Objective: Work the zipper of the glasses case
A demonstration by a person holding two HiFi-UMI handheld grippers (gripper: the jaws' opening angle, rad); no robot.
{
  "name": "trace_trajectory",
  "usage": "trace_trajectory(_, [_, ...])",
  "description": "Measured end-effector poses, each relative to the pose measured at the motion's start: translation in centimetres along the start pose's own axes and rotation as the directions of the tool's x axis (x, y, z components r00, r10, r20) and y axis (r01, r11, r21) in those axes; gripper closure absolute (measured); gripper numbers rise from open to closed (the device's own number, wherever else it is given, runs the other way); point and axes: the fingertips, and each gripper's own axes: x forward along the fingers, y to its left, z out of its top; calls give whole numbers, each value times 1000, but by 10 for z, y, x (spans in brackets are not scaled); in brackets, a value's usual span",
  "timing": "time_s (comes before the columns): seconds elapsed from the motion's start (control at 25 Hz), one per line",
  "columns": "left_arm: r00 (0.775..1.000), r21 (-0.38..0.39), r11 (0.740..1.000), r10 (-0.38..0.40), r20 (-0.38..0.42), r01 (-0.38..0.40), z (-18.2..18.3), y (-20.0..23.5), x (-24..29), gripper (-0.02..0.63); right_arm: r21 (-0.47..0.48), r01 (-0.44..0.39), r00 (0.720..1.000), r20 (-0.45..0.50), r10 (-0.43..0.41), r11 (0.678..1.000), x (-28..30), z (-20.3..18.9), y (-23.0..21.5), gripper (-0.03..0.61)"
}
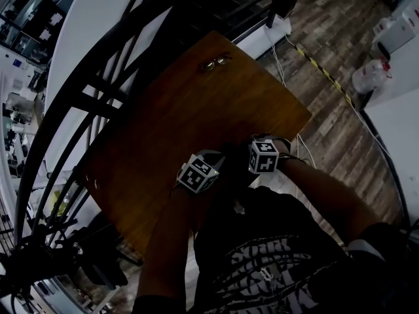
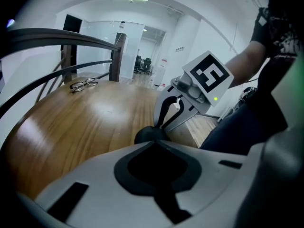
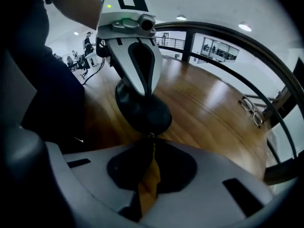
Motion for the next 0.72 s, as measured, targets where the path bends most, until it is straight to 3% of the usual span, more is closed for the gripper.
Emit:
trace_trajectory(0.16, [1000,-15,1000,16,6,-16,2,1,1,607,52,19,1000,10,-19,998,-2,-3,-10,568])
trace_trajectory(0.36, [1000,-6,1000,8,-4,-8,0,0,3,606,116,-25,999,39,20,993,-8,0,29,569])
trace_trajectory(0.56, [1000,-17,1000,5,-6,-5,-1,1,1,606,136,-113,992,72,104,984,14,49,89,569])
trace_trajectory(0.72, [1000,-92,996,-3,10,4,1,2,1,606,305,-198,977,139,162,932,34,99,113,569])
